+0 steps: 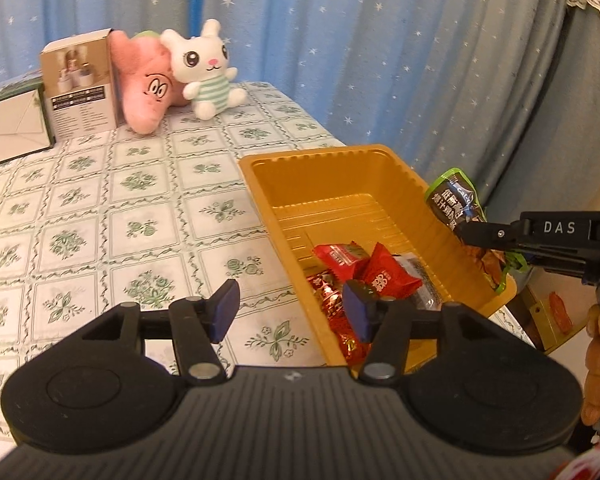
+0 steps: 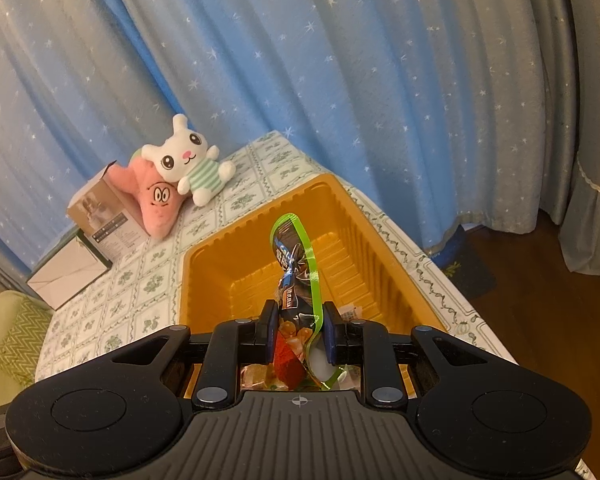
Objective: Organize snacks
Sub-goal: 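Open the left tool to drop the candy while the right releases the packet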
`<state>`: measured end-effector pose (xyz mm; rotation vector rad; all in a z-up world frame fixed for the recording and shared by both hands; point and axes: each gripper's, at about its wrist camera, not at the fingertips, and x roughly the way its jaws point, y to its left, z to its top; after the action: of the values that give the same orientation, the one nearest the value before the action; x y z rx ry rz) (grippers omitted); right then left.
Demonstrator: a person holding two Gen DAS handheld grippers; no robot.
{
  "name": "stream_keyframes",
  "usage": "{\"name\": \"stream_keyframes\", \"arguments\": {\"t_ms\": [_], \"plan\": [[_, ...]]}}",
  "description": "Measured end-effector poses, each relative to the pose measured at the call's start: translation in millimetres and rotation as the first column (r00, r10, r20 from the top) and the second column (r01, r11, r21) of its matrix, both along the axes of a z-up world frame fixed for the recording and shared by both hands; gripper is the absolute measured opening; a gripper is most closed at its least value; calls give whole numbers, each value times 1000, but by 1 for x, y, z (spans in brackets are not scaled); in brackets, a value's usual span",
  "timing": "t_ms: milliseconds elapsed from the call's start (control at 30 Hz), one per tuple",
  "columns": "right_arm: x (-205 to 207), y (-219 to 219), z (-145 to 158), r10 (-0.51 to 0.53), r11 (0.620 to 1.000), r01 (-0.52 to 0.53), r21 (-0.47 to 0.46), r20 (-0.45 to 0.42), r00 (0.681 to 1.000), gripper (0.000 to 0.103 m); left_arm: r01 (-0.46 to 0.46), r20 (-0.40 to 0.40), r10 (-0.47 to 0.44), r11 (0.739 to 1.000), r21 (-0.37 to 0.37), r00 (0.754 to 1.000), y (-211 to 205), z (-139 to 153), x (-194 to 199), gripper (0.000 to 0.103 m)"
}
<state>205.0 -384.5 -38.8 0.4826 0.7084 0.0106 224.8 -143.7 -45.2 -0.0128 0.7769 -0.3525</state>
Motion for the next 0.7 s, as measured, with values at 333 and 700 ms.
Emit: {"name": "stream_keyframes", "arguments": {"t_ms": [333,700], "plan": [[10,8,-7,11,1000,-11,0,-20,1000,23,-8,-16,8,1000,-14,1000,3,-5,0,57],[17,5,-8,17,999,-16,50,-20,1000,30,-20,-25,20,1000,-20,999,8,-7,-2,61]]}}
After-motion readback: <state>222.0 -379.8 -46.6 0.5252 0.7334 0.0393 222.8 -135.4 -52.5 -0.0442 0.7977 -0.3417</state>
